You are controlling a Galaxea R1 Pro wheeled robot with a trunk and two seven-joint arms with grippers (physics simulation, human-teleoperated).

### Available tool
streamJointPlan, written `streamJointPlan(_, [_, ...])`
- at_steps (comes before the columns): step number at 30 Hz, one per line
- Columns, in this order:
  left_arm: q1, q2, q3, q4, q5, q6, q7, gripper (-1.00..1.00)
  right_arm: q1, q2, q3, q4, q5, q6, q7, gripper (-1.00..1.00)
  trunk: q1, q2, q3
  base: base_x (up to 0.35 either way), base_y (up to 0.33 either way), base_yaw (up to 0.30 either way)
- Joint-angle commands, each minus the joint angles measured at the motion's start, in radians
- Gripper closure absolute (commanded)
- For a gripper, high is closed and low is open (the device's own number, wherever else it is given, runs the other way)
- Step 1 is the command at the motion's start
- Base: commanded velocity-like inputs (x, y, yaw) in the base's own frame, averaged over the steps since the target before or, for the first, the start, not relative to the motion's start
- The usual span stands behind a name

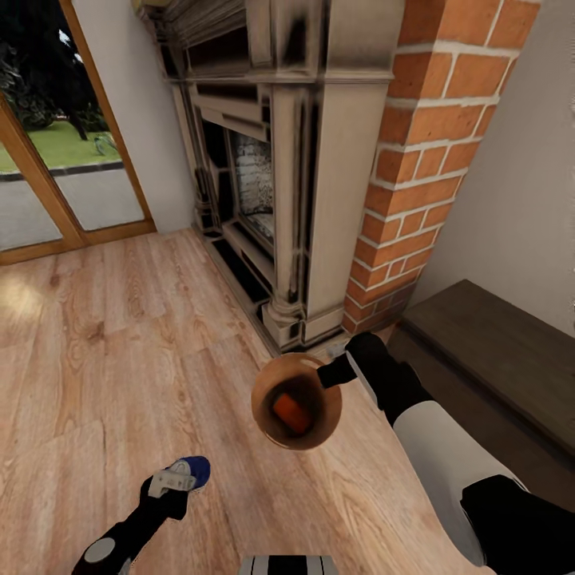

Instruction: Put the three can of soda from the living room inside the tash can in the kitchen.

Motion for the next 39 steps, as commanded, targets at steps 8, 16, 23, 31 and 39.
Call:
streamJointPlan(8, [-0.019,0.069,0.104,-0.285,0.012,0.290,-0.062,1.00,0.005,-0.003,-0.003,0.004,-0.010,0.001,0.008,1.00,-0.004,0.002,0.031,0.000,0.000,0.000])
streamJointPlan(16, [-0.159,0.178,0.252,-0.537,0.067,0.703,-0.265,1.00,0.010,-0.003,-0.008,0.033,-0.015,0.001,0.039,1.00,-0.007,0.004,0.062,0.000,0.000,0.000])
streamJointPlan(23, [-0.677,0.197,0.172,-0.422,0.060,1.043,-0.602,1.00,0.006,-0.011,-0.013,0.159,-0.014,0.001,0.175,1.00,-0.010,0.005,0.089,0.000,0.000,0.000])
streamJointPlan(31, [-0.826,0.171,-0.087,-0.359,0.064,1.043,-0.847,1.00,0.001,-0.006,-0.013,0.213,-0.013,0.001,0.252,1.00,-0.012,0.006,0.101,0.000,0.000,0.000])
streamJointPlan(39, [-0.836,0.166,-0.287,-0.371,0.058,1.043,-0.992,1.00,-0.017,0.002,-0.012,0.217,-0.013,0.001,0.254,1.00,-0.012,0.006,0.101,0.000,0.000,0.000])
